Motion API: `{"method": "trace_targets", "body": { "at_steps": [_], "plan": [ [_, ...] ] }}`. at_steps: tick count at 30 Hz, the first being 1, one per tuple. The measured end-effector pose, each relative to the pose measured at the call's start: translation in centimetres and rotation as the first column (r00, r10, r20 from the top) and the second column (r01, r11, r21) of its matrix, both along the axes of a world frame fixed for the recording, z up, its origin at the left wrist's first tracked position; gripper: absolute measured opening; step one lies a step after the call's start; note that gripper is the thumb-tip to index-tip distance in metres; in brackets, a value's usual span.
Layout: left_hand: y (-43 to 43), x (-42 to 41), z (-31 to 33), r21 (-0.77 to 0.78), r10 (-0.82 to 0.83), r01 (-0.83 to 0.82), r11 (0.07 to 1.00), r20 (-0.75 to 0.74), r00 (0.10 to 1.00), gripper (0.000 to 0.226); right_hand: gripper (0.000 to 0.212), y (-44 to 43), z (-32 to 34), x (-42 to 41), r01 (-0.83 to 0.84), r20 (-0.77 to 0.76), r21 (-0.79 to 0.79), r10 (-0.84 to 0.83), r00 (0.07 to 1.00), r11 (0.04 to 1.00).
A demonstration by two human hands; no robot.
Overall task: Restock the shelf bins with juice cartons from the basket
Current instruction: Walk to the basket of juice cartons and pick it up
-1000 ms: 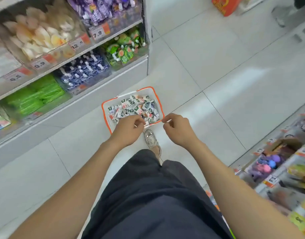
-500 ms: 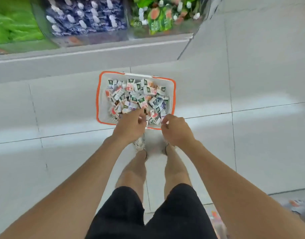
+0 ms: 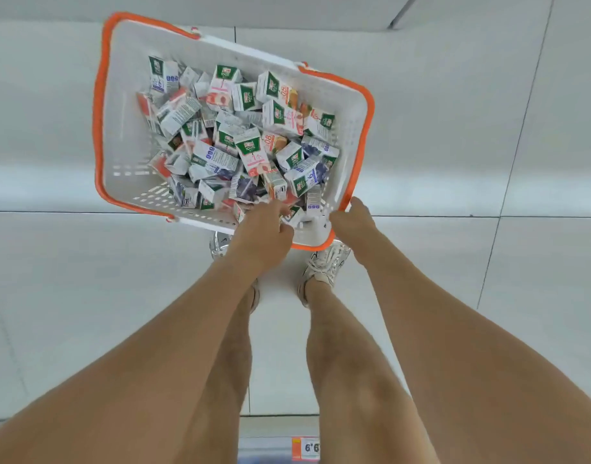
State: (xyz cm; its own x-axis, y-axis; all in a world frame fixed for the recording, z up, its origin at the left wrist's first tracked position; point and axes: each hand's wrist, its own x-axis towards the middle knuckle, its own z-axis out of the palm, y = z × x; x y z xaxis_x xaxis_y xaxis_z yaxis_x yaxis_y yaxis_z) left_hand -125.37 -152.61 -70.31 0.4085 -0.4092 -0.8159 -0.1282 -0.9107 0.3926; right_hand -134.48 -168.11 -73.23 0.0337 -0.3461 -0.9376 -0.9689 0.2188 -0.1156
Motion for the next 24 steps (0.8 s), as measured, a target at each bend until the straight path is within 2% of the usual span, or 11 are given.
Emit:
{"method": "trace_targets", "body": {
  "at_steps": [2, 5, 8, 10, 12, 14, 16, 20, 22, 24],
  "plan": [
    [0.1, 0.5, -0.4, 0.003, 0.034, -0.034, 0.999, 0.004, 0.999, 0.037, 0.054, 0.6, 0.0, 0.8, 0.111, 0.002, -0.029, -0.111, 0.994, 0.993],
    [0.6, 1.4, 0.2, -0.016, 0.121, -0.121, 0.993, 0.04, 0.992, 0.037, 0.033, 1.9, 2.2, 2.7, 0.152, 0.022, -0.257, -0.151, 0.988, 0.954],
    [1.2, 2.6, 1.2, -0.075, 0.251, -0.245, 0.967, 0.097, 0.963, 0.035, 0.012, 4.5, 5.5, 5.4, 0.22, 0.209, -0.319, -0.157, 0.965, 0.922],
    [2.1, 3.9, 1.5, -0.108, 0.37, -0.357, 0.928, 0.142, 0.918, 0.034, 0.011, 6.7, 6.6, 7.7, 0.2, 0.337, -0.234, -0.114, 0.934, 0.951],
    [3.5, 5.8, 1.6, -0.143, 0.47, -0.449, 0.882, 0.191, 0.862, 0.032, 0.028, 8.2, 7.0, 10.7, 0.213, 0.4, -0.049, -0.177, 0.899, 0.976],
    [5.3, 8.1, 1.5, -0.153, 0.545, -0.523, 0.839, 0.247, 0.801, 0.036, 0.036, 9.3, 6.8, 13.9, 0.251, 0.404, 0.124, -0.28, 0.871, 0.96],
    [7.3, 10.7, 0.8, -0.12, 0.632, -0.627, 0.77, 0.286, 0.721, 0.046, 0.036, 10.6, 6.1, 16.6, 0.2, 0.385, 0.204, -0.267, 0.883, 0.958],
    [11.3, 14.8, -1.9, -0.029, 0.761, -0.799, 0.6, 0.329, 0.56, 0.066, 0.031, 13.6, 3.1, 20.0, 0.047, 0.361, 0.221, -0.127, 0.924, 0.974],
    [12.9, 15.9, -3.4, 0.006, 0.764, -0.814, 0.581, 0.341, 0.548, 0.075, 0.031, 14.4, 1.6, 20.9, 0.046, 0.344, 0.199, -0.114, 0.932, 0.979],
    [13.9, 16.6, -4.9, 0.062, 0.737, -0.797, 0.601, 0.343, 0.582, 0.082, 0.027, 14.7, 0.4, 21.3, 0.09, 0.345, 0.193, -0.154, 0.926, 0.977]
  ]
}}
